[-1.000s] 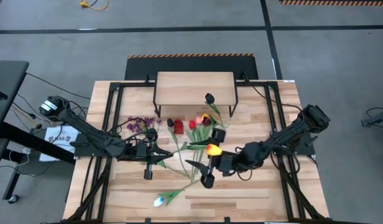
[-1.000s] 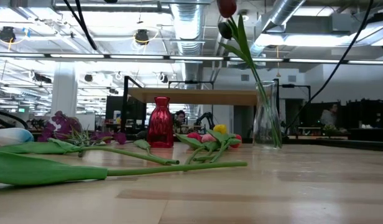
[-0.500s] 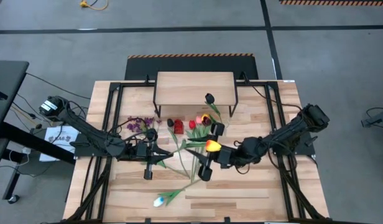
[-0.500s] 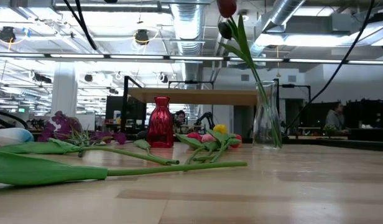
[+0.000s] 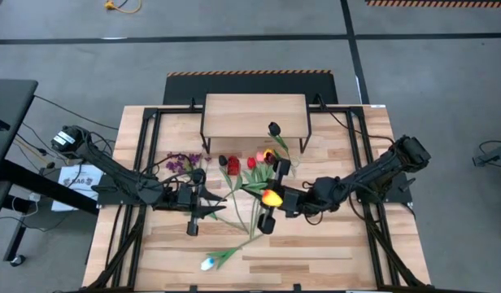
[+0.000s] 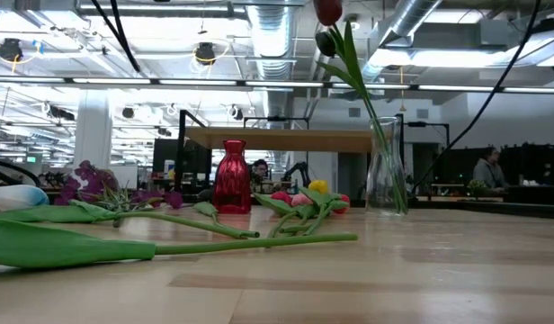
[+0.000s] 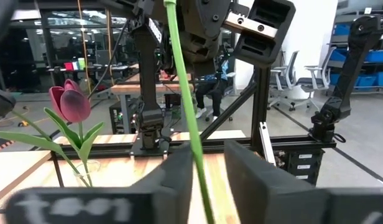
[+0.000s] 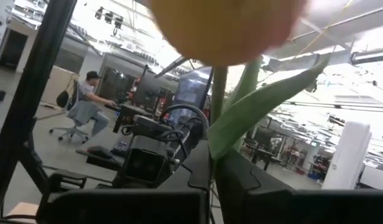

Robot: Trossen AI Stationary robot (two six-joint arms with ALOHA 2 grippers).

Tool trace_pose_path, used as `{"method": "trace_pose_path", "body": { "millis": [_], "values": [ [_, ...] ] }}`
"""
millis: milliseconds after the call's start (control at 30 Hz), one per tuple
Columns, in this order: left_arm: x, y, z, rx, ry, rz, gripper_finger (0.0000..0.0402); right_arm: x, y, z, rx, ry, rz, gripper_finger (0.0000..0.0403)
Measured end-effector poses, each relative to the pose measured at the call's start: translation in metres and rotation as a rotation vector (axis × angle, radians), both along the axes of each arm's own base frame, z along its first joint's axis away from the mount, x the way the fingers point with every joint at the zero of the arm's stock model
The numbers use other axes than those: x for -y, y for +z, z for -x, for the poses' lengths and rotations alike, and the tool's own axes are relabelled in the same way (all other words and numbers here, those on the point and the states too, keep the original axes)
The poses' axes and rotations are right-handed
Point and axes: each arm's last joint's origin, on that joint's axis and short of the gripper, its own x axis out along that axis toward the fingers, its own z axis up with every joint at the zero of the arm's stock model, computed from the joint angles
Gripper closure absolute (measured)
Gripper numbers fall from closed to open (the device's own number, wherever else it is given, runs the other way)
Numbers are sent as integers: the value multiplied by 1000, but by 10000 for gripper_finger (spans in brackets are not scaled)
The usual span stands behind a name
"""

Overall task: Pick and place flowers into a vace then onto a shelf
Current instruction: Put the bottom yellow flower into the transparent vase

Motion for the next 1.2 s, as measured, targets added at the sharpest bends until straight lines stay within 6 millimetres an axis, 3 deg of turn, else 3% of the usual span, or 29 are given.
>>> {"method": "trace_pose_path", "body": {
  "millis": [333, 500, 667, 933, 1100, 1200],
  "values": [
    [2, 7, 7, -46, -12, -6, 174, -7, -3, 3, -59, -6, 7, 401],
    [-2, 22, 19, -94, -10, 2, 141, -13, 0, 12, -145, 12, -9, 402],
    [-9, 28, 30, -102, -14, 27, 134, -15, 11, 24, -274, 38, -61, 402],
    [-14, 32, 38, -113, -9, 23, 134, -5, 48, 73, -361, -14, -226, 402],
    [-14, 32, 38, -113, -3, 23, 134, 17, 72, 118, -375, 18, -359, 403],
    [-15, 32, 38, -115, 21, 22, 134, 35, 74, 134, -371, -46, -404, 403]
  ]
}}
